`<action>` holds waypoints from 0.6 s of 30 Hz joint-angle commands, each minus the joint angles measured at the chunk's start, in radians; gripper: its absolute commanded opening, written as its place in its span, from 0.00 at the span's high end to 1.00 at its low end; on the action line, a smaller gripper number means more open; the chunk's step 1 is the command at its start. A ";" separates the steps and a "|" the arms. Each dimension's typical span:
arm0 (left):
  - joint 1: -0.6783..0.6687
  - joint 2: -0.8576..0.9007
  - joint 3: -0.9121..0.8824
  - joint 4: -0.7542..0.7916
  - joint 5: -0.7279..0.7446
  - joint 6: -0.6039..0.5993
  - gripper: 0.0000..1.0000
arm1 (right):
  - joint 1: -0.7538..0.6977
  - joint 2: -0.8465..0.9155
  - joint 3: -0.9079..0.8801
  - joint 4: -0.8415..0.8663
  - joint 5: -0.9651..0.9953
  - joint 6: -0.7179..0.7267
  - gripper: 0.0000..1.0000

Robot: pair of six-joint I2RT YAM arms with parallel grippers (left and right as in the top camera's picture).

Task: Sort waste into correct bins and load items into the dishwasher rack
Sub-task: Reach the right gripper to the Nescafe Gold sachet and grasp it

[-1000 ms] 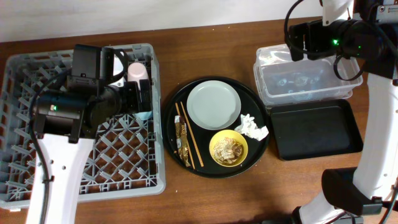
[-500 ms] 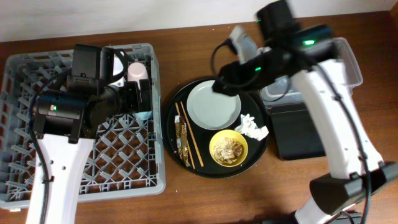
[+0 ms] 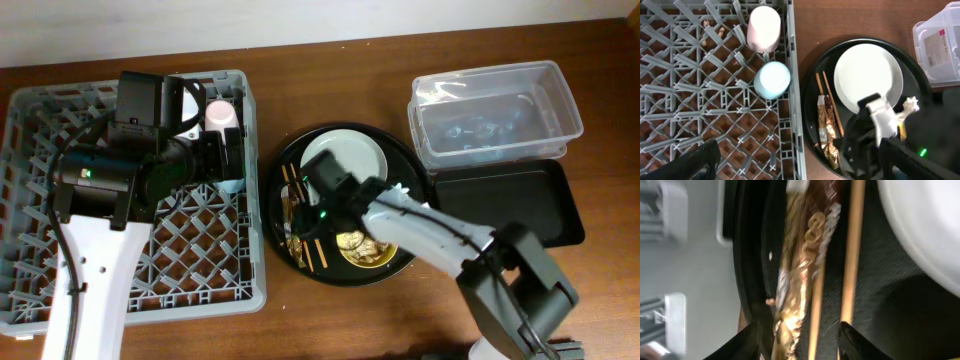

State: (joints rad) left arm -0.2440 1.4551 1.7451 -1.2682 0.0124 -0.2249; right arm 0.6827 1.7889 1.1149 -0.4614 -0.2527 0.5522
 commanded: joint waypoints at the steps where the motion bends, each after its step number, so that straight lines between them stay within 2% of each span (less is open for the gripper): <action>1: 0.005 -0.002 0.003 0.002 0.007 0.005 0.01 | 0.123 -0.015 -0.010 0.006 0.360 0.118 0.53; 6: 0.005 -0.002 0.003 0.002 0.007 0.005 0.01 | 0.201 -0.015 -0.010 0.025 0.454 0.145 0.54; 15: 0.005 -0.002 0.003 0.002 0.007 0.005 0.01 | 0.201 0.059 -0.011 0.082 0.467 0.171 0.56; 18: 0.005 -0.002 0.003 0.002 0.007 0.005 0.01 | 0.203 0.060 -0.011 0.085 0.467 0.171 0.62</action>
State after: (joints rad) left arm -0.2440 1.4548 1.7447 -1.2678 0.0124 -0.2249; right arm 0.8806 1.8400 1.1114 -0.3813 0.1871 0.7101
